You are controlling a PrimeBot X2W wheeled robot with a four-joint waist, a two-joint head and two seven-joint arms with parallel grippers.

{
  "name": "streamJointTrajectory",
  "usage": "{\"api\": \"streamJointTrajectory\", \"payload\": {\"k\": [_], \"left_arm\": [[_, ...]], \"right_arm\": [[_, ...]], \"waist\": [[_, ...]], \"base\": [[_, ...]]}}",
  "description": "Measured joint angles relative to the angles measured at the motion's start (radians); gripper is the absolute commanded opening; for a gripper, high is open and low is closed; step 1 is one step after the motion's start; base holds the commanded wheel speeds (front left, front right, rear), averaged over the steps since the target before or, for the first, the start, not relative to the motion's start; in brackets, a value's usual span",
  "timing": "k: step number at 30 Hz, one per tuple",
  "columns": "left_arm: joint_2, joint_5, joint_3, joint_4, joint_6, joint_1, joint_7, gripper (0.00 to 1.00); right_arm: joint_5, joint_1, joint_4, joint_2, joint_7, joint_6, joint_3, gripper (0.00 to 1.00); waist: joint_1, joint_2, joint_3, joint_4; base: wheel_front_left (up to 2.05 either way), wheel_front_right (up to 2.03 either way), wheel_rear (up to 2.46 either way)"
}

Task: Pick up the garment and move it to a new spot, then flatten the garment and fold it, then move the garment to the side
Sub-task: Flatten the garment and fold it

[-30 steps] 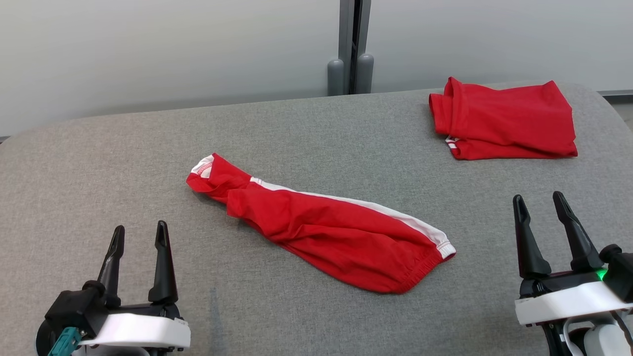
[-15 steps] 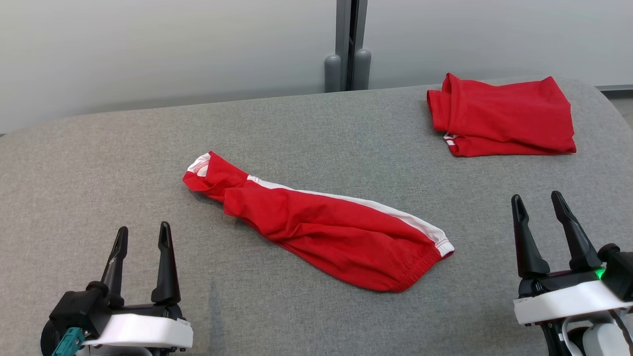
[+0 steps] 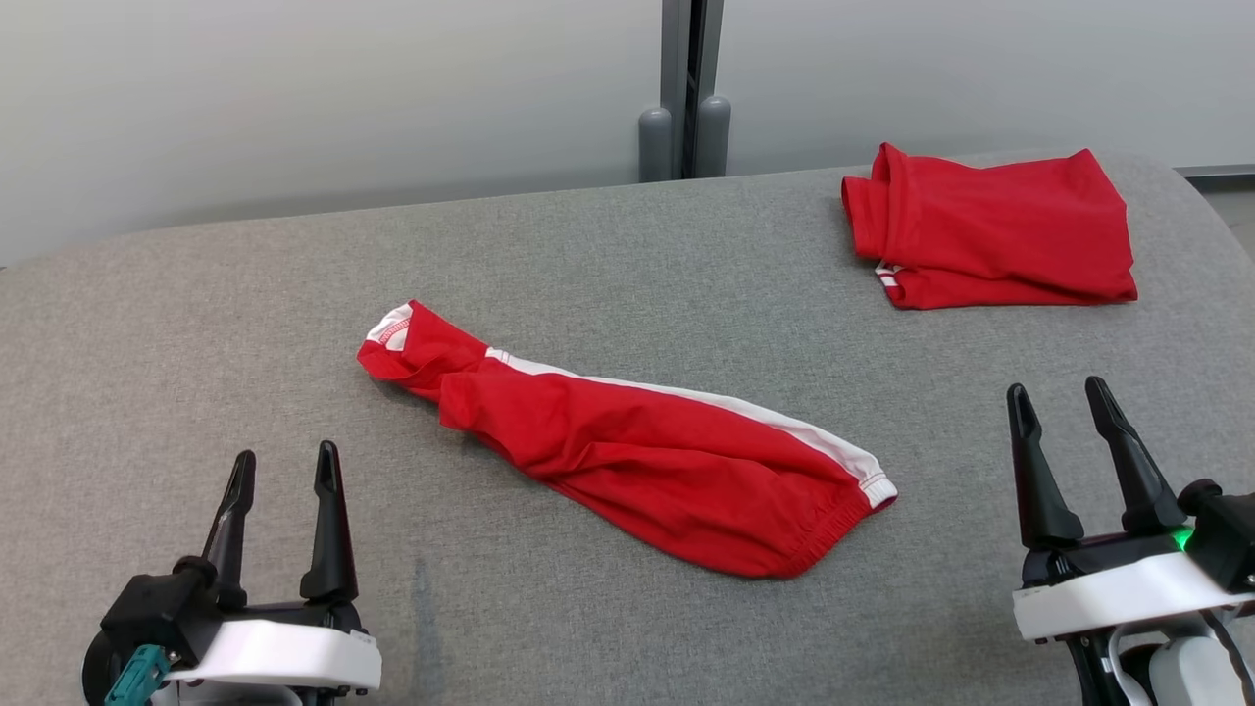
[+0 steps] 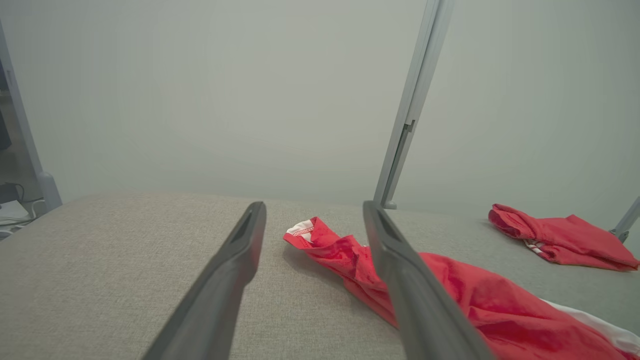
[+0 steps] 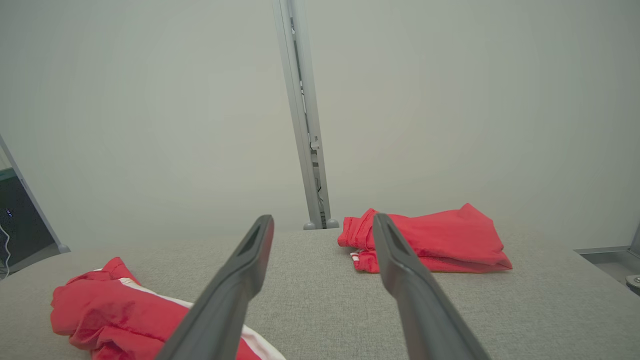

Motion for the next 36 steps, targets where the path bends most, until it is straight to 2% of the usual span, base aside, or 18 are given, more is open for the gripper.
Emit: {"api": "streamJointTrajectory", "payload": {"k": [5, 10, 17, 24, 33, 36], "left_arm": [[0.003, 0.0, -0.01, 0.025, -0.017, -0.017, 0.004, 1.0], [0.021, 0.013, -0.04, 0.043, -0.035, -0.079, 0.057, 1.0], [0.042, 0.014, -0.109, 0.125, -0.079, -0.244, 0.258, 1.0], [0.053, -0.043, -0.132, 0.281, -0.107, -0.386, 0.525, 1.0], [0.063, -0.108, -0.114, 0.402, -0.115, -0.464, 0.656, 1.0], [0.064, -0.13, -0.113, 0.431, -0.132, -0.473, 0.687, 1.0]], "right_arm": [[0.001, -0.008, 0.001, 0.0, 0.0, 0.0, 0.004, 1.0], [0.002, -0.02, 0.0, 0.001, 0.0, 0.0, 0.005, 1.0], [0.004, -0.055, -0.007, 0.007, 0.0, 0.0, 0.011, 1.0], [0.005, -0.073, -0.007, 0.021, 0.0, 0.0, 0.008, 1.0], [0.006, -0.088, -0.007, 0.027, 0.0, 0.0, 0.008, 1.0], [0.006, -0.089, -0.006, 0.028, 0.0, 0.0, 0.007, 1.0]], "waist": [[0.0, 0.0, 0.006, -0.005], [0.0, 0.0, 0.021, -0.011], [0.0, 0.0, 0.059, -0.037], [0.0, 0.0, 0.09, -0.084], [0.0, 0.0, 0.115, -0.115], [0.0, 0.0, 0.118, -0.119]], "base": [[0.0, 0.0, 0.0], [0.0, 0.0, 0.0], [0.0, 0.0, 0.0], [0.0, 0.0, 0.0], [0.0, 0.0, 0.0], [0.0, 0.0, 0.0]]}}
